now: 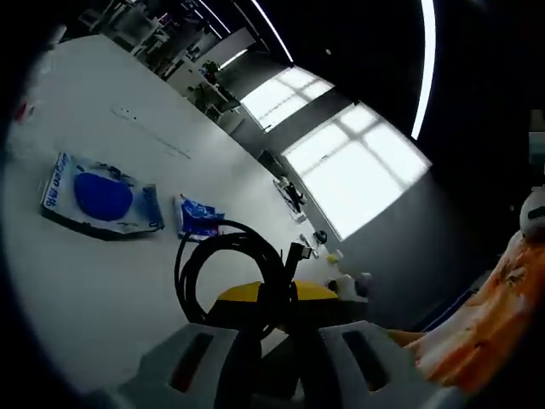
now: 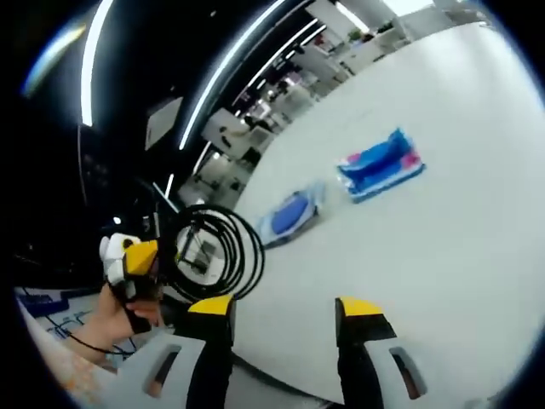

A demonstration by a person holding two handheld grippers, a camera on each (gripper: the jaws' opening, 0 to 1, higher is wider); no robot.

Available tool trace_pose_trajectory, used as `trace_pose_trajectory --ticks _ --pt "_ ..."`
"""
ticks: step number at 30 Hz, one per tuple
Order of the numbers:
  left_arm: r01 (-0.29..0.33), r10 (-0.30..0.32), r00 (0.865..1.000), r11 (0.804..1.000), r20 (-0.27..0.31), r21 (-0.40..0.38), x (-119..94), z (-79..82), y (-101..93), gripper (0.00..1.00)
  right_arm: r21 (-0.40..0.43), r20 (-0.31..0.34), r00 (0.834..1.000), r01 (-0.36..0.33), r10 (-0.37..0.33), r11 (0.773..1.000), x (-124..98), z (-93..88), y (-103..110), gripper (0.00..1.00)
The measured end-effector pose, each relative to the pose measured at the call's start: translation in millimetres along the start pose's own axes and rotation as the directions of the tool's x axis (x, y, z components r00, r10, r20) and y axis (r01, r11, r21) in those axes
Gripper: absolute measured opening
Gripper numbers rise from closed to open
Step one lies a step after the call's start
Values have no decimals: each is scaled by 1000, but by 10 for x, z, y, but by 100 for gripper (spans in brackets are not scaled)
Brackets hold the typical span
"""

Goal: Arrange the tabletop items into an orderly group along one side of the table until the central work area is clear of visible clutter.

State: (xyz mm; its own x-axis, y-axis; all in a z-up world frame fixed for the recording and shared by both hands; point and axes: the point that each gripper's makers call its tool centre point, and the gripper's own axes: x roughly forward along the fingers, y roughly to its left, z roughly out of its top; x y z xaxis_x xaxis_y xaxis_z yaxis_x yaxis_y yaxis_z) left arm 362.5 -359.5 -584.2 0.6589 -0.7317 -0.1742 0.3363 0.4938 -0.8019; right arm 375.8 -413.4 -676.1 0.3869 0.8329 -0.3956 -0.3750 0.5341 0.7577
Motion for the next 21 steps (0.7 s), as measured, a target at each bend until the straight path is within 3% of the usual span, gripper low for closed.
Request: trace_pose_trajectory --ticks 4,7,12,15,17,18,21 --pt "120 -120 993 993 -8 -9 17 -19 -243 8 79 17 996 -83 82 993 112 40 165 55" --pt "167 -167 986 986 -20 -1 36 -49 -362 8 168 47 980 -197 192 966 155 99 377 58" --pt "226 -225 972 974 -61 9 65 -170 -525 8 143 35 974 -227 224 963 188 88 474 55" --pt "252 -250 965 968 -76 17 67 -208 -595 9 165 27 973 -229 228 959 197 52 452 48" --pt "252 -250 965 967 -74 19 68 -204 -598 9 212 28 972 -234 234 949 187 30 435 36" --pt "246 -244 967 969 -67 16 70 -190 -581 8 226 34 968 -249 248 942 170 29 448 29" --pt "248 -248 968 969 -48 -2 62 -149 -563 8 293 76 959 -284 274 913 134 82 477 22"
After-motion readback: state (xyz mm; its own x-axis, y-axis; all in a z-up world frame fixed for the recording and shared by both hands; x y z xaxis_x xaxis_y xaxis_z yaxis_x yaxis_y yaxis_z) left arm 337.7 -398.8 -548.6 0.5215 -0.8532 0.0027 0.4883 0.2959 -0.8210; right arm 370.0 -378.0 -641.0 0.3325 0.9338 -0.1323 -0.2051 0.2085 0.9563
